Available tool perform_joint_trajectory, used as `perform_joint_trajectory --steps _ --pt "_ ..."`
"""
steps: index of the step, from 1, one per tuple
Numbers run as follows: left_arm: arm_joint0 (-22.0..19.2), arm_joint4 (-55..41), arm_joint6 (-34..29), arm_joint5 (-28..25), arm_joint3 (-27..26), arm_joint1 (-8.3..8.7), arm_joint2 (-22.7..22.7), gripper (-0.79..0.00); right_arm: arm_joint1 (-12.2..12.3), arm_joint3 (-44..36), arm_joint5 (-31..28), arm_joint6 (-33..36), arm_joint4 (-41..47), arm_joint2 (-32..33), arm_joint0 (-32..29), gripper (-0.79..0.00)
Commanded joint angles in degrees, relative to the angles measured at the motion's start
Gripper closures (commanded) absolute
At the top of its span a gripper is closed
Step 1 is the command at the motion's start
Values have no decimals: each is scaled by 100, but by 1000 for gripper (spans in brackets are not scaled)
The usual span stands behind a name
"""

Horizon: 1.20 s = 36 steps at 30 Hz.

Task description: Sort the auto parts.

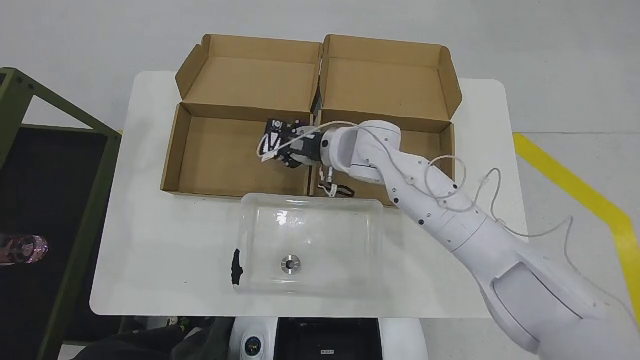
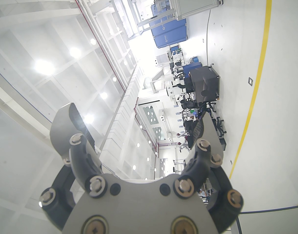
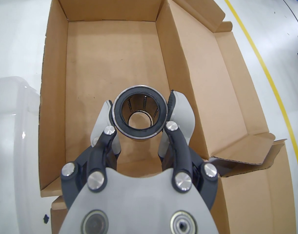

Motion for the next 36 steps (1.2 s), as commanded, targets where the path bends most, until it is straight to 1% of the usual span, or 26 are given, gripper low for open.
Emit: perform_joint_trajectory --steps 1,3,4,7,9,13,15,17,20,22,23,25,27,29,33,35,36 --pt "0 0 0 0 0 0 0 -785 -55 142 32 -3 -27 -41 44 0" --pt "0 0 0 0 0 0 0 -785 -106 274 61 -13 -57 -75 79 0" --pt "0 0 0 0 0 0 0 -785 -131 332 65 -32 -50 -86 91 -12" --pt "0 0 0 0 0 0 0 -785 -196 470 99 -17 -106 -126 123 -74" --pt "0 0 0 0 0 0 0 -785 -233 534 120 14 -184 -152 152 -139" --pt "0 0 0 0 0 0 0 -785 -294 663 125 28 -251 -159 184 -219" --pt "0 0 0 0 0 0 0 -785 -321 729 105 43 -283 -159 202 -240" --pt "0 0 0 0 0 0 0 -785 -349 809 85 96 -284 -157 210 -320" --pt "0 0 0 0 0 0 0 -785 -389 905 66 112 -275 -140 227 -348" --pt "0 0 0 0 0 0 0 -785 -412 942 59 114 -291 -131 233 -388" --pt "0 0 0 0 0 0 0 -785 -422 952 58 114 -302 -124 236 -453" --pt "0 0 0 0 0 0 0 -785 -435 953 51 103 -325 -91 256 -520" --pt "0 0 0 0 0 0 0 -785 -441 916 29 105 -367 -59 268 -563" --pt "0 0 0 0 0 0 0 -785 -440 838 -2 114 -399 -18 268 -582" --pt "0 0 0 0 0 0 0 -785 -406 588 -81 75 -411 133 220 -570" --pt "0 0 0 0 0 0 0 -785 -372 422 -207 28 -326 245 152 -539" --pt "0 0 0 0 0 0 0 -785 -349 319 -251 28 -310 308 121 -548"
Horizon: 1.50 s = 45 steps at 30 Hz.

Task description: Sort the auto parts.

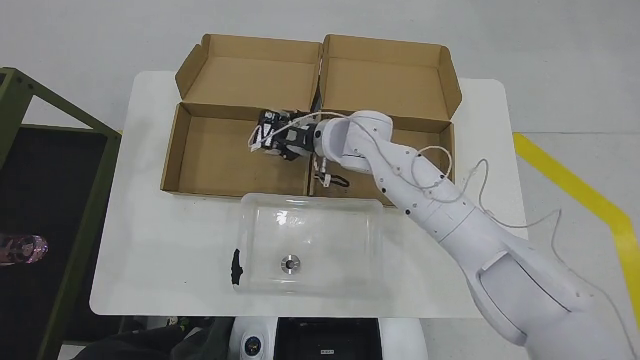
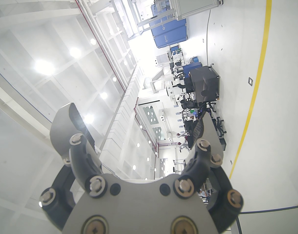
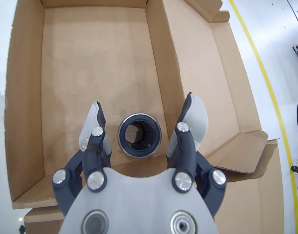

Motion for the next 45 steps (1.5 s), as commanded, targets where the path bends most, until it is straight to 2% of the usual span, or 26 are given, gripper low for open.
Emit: perform_joint_trajectory --steps 1,3,5,6,9,11,12,13,27,35,45 --pt "0 0 0 0 0 0 0 -785 47 -240 -113 -9 64 125 -96 -551" --pt "0 0 0 0 0 0 0 -785 109 -503 -241 16 148 274 -233 -459" --pt "0 0 0 0 0 0 0 -785 181 -790 -367 58 194 437 -383 -434" --pt "0 0 0 0 0 0 0 -785 219 -938 -440 94 199 514 -460 -443" --pt "0 0 0 0 0 0 0 -785 335 -1493 -605 223 204 734 -773 -566" --pt "0 0 0 0 0 0 0 -785 415 -1865 -723 318 223 893 -998 -594" --pt "0 0 0 0 0 0 0 -785 454 -2045 -786 376 214 968 -1107 -668" --pt "0 0 0 0 0 0 0 -785 491 -2229 -848 423 222 1038 -1226 -699" --pt "0 0 0 0 0 0 0 -785 966 -4107 -1592 776 108 1879 -3057 -668" --pt "0 0 0 0 0 0 0 -785 1142 -4437 -1961 752 -10 2090 -3738 -668" --pt "0 0 0 0 0 0 0 -785 1231 -4322 -2088 625 -241 1991 -3964 -668"
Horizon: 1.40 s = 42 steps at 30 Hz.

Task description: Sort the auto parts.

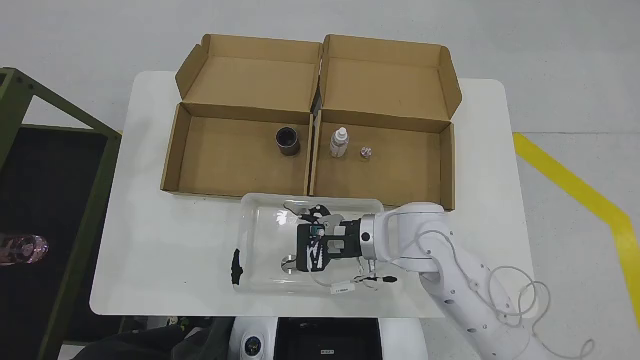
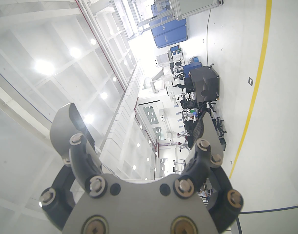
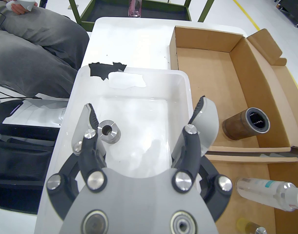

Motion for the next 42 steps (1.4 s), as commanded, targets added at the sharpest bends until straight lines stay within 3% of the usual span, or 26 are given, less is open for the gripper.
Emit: perform_joint_trajectory --steps 1,11,20,37,42 --pt "0 0 0 0 0 0 0 -785 12 29 -6 -14 -49 -36 -15 -668" --pt "0 0 0 0 0 0 0 -785 48 257 36 -83 -272 -248 -18 -622" --pt "0 0 0 0 0 0 0 -785 58 485 109 -62 -378 -466 43 -637" --pt "0 0 0 0 0 0 0 -785 5 976 319 35 -587 -1020 249 -594" --pt "0 0 0 0 0 0 0 -785 -2 1090 371 53 -628 -1103 298 -539"
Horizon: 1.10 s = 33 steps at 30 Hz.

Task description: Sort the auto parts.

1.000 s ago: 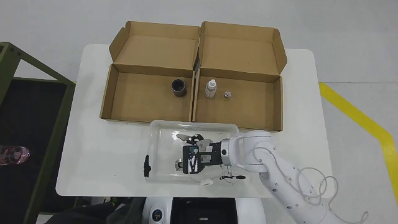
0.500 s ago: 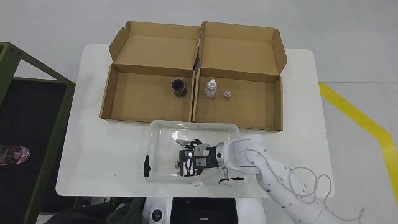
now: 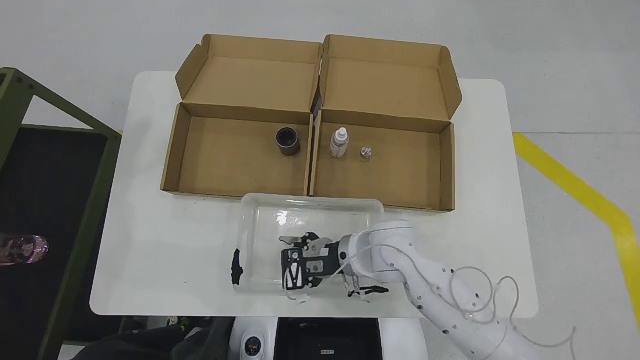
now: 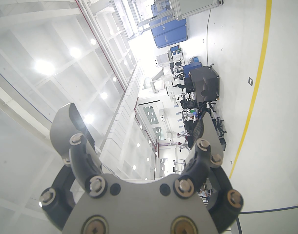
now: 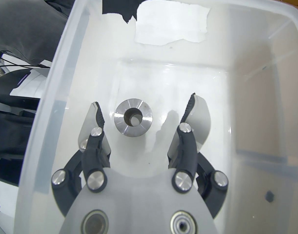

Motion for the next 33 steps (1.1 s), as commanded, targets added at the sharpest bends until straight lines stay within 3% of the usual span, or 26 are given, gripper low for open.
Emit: perform_joint_trajectory --steps 1,4,10,16,33 --pt "0 0 0 0 0 0 0 -785 0 36 22 -6 -4 -19 13 -511" --pt "0 0 0 0 0 0 0 -785 4 79 39 -4 -22 -36 33 -385" --pt "0 0 0 0 0 0 0 -785 13 118 40 -14 4 -61 60 -271" --pt "0 0 0 0 0 0 0 -785 20 84 14 -38 65 -77 102 0" --pt "0 0 0 0 0 0 0 -785 111 -430 -3 -277 330 205 120 0"
